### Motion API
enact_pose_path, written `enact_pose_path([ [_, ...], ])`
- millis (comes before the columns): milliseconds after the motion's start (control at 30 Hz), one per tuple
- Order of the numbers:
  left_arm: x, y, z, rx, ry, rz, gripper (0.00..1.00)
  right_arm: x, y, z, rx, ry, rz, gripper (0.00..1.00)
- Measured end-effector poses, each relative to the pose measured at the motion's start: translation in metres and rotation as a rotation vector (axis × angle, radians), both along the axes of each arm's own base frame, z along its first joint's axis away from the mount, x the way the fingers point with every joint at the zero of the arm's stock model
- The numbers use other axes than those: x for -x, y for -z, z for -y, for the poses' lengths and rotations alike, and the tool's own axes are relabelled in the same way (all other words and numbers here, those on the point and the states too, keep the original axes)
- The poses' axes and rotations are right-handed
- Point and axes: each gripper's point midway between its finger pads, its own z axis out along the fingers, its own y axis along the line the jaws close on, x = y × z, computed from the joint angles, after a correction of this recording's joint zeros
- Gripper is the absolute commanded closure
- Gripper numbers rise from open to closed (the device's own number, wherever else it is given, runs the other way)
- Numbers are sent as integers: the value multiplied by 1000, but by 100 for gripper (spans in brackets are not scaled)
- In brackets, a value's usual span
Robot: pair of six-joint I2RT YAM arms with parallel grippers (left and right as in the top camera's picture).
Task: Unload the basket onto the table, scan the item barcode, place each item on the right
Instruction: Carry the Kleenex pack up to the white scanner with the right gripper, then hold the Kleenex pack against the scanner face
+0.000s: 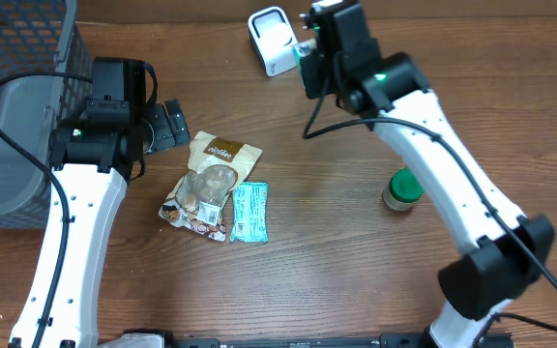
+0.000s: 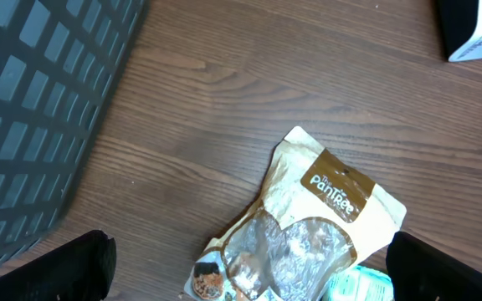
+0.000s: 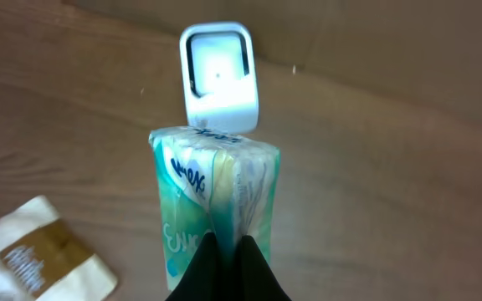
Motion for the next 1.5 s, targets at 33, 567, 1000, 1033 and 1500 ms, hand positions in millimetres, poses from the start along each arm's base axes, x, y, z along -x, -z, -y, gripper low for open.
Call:
enact_pose_path([
  [33,0,0,0,0,0,0,0,-6,2,-5,21,-7,25,96],
  [567,0,0,0,0,-1,0,0,-87,47,-64,289,-189,337,96],
  [1000,0,0,0,0,-1,1,0,-122,87,-64,425,-153,441,96],
  [1033,0,0,0,0,0,0,0,-124,92,-63,433,-154,442,96],
  [1500,0,0,0,0,0,0,0,-141,110,-40,464,-120,439,96],
])
